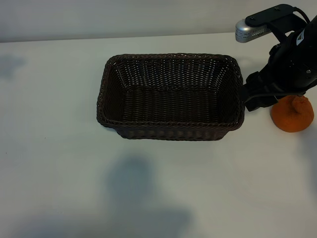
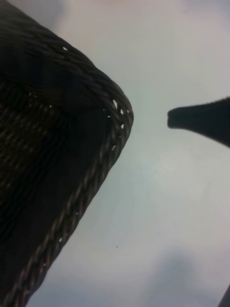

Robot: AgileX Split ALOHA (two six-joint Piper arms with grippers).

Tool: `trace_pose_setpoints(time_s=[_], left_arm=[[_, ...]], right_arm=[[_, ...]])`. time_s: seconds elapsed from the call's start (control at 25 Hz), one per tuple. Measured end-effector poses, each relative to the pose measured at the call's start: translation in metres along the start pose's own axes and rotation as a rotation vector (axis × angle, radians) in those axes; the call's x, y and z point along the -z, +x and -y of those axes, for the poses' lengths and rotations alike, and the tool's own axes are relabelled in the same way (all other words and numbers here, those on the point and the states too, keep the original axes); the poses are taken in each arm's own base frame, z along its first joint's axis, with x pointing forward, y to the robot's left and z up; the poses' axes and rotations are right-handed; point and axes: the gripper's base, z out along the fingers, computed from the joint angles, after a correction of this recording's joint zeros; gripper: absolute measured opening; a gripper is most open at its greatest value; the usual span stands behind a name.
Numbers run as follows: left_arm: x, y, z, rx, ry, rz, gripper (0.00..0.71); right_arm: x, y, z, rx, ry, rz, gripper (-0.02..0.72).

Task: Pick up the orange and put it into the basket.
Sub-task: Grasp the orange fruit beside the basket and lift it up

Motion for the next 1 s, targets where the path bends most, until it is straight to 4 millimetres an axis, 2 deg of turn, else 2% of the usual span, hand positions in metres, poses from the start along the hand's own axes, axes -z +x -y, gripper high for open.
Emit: trace_pose_setpoints(time_s=[0.32,0.6,0.68,1.0], left_arm=[[0.080,0.032,-0.001,-0.025,0.005,0.215,0.596],[0.152,0.080,0.001,-0.069,0.002,0.430,0.596],[0.176,0.101,0.001,-0.100,-0.001,0.509,0.596],[0.227,0.159,-0.019,-0.094,-0.076,0.721,0.596]], right_arm=[[0.000,0.000,0.000,-0.001,0.000,0.000,0.570],[0.000,0.000,0.000,0.000,0.000,0.000,0.570],[0.000,0.000,0.000,0.000,0.000,-0.001,0.570],[0.000,0.000,0.000,0.001,0.000,-0.001,0.570]])
